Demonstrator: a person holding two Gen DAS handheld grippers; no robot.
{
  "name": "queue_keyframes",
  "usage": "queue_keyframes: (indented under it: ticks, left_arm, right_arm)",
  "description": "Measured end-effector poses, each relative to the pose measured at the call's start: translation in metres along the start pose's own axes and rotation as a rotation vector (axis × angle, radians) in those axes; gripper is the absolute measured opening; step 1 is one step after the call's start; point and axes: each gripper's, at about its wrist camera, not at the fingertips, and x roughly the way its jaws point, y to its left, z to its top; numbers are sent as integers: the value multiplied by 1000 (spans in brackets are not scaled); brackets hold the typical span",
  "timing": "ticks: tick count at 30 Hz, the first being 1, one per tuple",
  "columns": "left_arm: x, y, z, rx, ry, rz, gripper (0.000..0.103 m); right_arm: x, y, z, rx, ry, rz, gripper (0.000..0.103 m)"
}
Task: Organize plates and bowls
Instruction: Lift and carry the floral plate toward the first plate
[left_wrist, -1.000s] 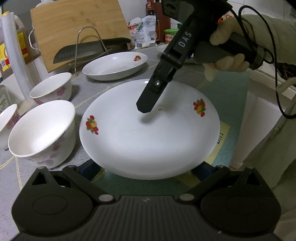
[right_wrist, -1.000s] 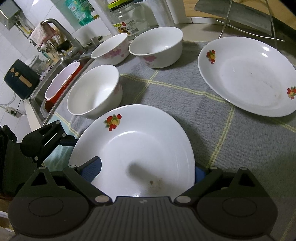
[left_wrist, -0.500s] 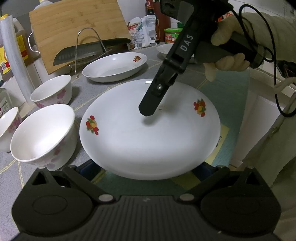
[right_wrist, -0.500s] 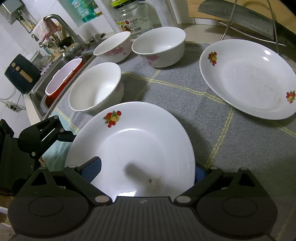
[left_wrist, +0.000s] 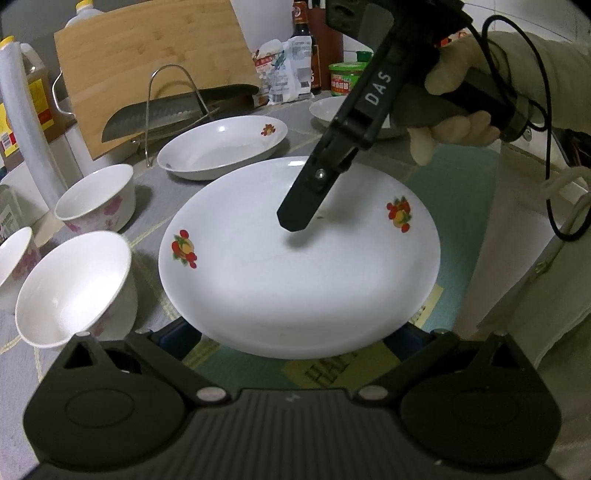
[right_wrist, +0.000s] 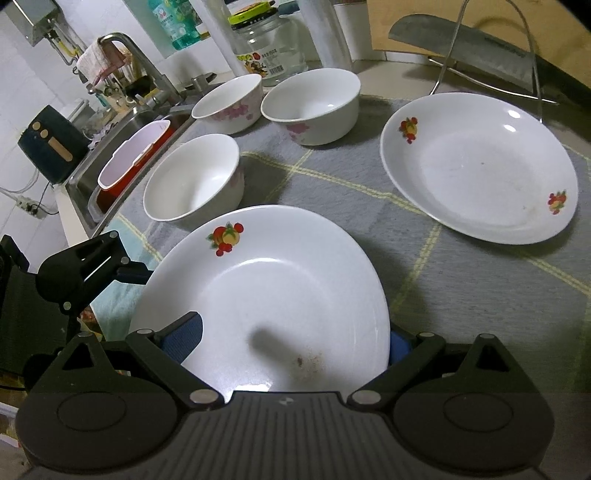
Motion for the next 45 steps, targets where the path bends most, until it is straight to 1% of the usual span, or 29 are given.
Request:
queue_keyframes:
  ticks: [16, 45]
  left_arm:
    - [22, -28, 34, 3, 1, 16, 103]
    - [89, -52, 112, 62, -15, -14, 103]
  right_arm:
    - [-37, -34, -11, -17, -24, -2, 100]
    - [-111, -131, -31, 15, -93, -38, 100]
